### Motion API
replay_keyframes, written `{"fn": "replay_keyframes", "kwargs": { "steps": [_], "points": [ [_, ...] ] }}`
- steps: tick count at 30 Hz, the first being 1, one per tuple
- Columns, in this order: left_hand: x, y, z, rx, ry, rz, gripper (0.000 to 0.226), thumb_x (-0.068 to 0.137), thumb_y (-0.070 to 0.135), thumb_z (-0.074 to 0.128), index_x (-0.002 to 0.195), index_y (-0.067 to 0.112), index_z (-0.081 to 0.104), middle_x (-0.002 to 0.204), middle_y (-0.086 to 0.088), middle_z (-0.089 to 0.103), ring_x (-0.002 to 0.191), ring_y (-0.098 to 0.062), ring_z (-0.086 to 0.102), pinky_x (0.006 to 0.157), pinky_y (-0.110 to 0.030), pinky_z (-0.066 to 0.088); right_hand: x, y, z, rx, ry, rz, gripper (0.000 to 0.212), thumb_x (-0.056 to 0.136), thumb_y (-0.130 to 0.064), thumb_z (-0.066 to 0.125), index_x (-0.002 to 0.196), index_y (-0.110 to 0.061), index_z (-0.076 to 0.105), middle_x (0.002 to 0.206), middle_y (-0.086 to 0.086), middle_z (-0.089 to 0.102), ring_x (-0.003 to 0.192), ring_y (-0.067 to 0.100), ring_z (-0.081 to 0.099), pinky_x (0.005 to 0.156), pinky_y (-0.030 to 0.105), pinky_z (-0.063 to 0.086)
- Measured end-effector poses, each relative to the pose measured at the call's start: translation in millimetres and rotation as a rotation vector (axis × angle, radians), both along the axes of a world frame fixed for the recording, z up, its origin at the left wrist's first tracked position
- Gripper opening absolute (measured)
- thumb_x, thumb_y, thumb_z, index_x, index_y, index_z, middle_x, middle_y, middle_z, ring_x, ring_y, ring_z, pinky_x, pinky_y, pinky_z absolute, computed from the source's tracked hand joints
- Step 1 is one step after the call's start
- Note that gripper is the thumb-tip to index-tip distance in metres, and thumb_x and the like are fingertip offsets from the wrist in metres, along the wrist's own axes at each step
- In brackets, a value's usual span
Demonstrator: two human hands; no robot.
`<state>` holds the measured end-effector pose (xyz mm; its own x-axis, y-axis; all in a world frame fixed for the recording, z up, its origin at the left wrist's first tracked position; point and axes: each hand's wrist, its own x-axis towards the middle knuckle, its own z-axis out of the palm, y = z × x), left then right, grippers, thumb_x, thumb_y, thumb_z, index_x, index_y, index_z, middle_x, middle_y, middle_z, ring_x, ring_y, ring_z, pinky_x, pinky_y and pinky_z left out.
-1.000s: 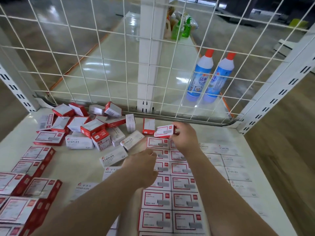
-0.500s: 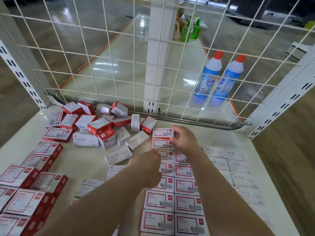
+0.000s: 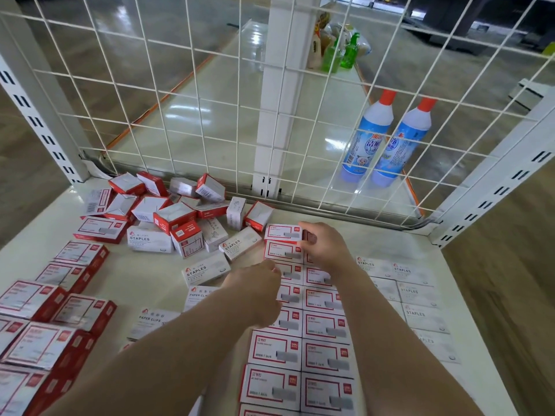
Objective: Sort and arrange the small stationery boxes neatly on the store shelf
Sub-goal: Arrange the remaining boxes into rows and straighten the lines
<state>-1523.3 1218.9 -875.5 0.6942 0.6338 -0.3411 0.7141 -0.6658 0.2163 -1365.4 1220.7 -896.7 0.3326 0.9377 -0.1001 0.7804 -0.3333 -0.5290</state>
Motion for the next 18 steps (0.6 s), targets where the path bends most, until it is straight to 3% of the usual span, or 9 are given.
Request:
{"fn": "replay_keyframes", "kwargs": {
  "steps": [4,9,11,14,18],
  "points": [
    [-0.4,1.1,-0.4,-0.009,0.005,-0.005,0.053,0.091,0.030,0.052,0.140,0.018,0.035,0.140,0.003,0.038,0.123,-0.018,0.045,0.091,-0.031,0.044,-2.0,0.2,-0.4,0.003,-0.018,-0.002,0.019,0.089,-0.007,0.049,0.103,-0.003,0.062,0.099,0.009,0.064,0.090,0.021,0.056,0.077,0.030,0.045],
    [-0.5,2.7,-1.3,-0.022,-0.005,-0.003,0.052,0.091,0.030,0.052,0.140,0.019,0.037,0.139,0.003,0.039,0.121,-0.017,0.046,0.090,-0.029,0.045,-2.0,1.4,-3.7,-0.012,-0.030,-0.017,0.021,0.087,-0.003,0.043,0.097,-0.005,0.061,0.092,0.008,0.061,0.086,0.023,0.056,0.073,0.031,0.047],
    [-0.4,2.7,-1.3,-0.020,-0.002,-0.007,0.052,0.091,0.030,0.052,0.140,0.019,0.037,0.140,0.003,0.039,0.120,-0.016,0.046,0.089,-0.029,0.044,-3.3,0.6,-5.1,-0.017,-0.022,-0.017,0.029,0.088,-0.004,0.042,0.112,-0.008,0.058,0.106,0.009,0.060,0.100,0.024,0.055,0.084,0.034,0.048],
    [-1.0,2.0,-0.8,-0.019,0.000,-0.003,0.053,0.091,0.029,0.052,0.140,0.019,0.036,0.141,0.003,0.038,0.121,-0.017,0.046,0.087,-0.027,0.044,-6.3,-4.4,-4.9,-0.065,-0.025,0.012,0.043,0.094,-0.009,0.037,0.137,-0.012,0.042,0.138,0.006,0.046,0.129,0.022,0.038,0.109,0.038,0.033],
    [-1.7,1.5,0.2,-0.017,-0.004,-0.005,0.054,0.091,0.027,0.052,0.142,0.019,0.034,0.142,0.003,0.036,0.121,-0.017,0.045,0.085,-0.027,0.044,-6.0,-7.6,0.1,-0.109,-0.075,0.034,0.044,0.096,-0.013,0.034,0.140,-0.014,0.037,0.145,0.003,0.039,0.135,0.019,0.030,0.114,0.036,0.025]
  ]
}}
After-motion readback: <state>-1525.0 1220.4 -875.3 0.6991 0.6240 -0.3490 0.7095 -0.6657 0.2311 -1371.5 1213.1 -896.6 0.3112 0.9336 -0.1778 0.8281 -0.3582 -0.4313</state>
